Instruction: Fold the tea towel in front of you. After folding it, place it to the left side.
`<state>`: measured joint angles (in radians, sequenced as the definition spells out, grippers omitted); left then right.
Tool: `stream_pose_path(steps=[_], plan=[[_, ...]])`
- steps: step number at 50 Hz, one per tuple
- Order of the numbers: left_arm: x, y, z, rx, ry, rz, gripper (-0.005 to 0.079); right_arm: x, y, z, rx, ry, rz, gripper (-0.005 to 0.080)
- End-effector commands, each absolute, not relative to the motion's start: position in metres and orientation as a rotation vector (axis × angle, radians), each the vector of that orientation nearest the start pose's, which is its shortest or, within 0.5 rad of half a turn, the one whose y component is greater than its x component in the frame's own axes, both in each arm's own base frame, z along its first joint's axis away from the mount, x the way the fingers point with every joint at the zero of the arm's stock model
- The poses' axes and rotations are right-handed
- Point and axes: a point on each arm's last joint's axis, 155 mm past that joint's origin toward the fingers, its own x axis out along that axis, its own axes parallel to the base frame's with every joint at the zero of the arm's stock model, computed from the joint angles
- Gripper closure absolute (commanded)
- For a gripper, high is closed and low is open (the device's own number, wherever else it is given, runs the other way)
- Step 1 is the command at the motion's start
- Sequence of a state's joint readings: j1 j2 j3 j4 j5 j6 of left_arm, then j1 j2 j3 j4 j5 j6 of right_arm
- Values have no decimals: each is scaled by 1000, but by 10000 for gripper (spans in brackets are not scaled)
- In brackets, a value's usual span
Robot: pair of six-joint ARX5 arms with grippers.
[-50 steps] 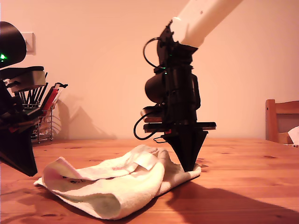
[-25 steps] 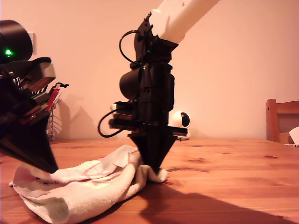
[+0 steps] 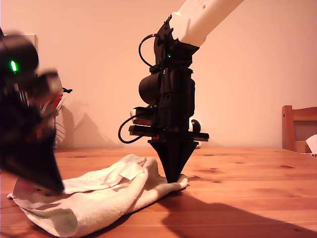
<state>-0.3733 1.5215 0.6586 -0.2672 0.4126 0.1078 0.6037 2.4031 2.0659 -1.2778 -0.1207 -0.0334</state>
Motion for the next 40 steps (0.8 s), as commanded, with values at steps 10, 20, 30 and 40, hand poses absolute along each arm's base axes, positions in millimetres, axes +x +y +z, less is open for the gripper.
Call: stream_pose_path(steps=[10, 20, 30, 40], plan=[[253, -179, -16, 68, 1200, -758, 762, 360, 277, 17, -433, 1564, 608, 765], [263, -143, -29, 227, 1213, -634, 762, 358, 275, 18, -439, 1573, 611, 765], [288, -107, -30, 349, 1168, -498, 762, 352, 273, 18, -438, 1600, 613, 765], [321, -86, -17, 405, 1070, -394, 762, 346, 281, 19, -450, 1593, 706, 765]])
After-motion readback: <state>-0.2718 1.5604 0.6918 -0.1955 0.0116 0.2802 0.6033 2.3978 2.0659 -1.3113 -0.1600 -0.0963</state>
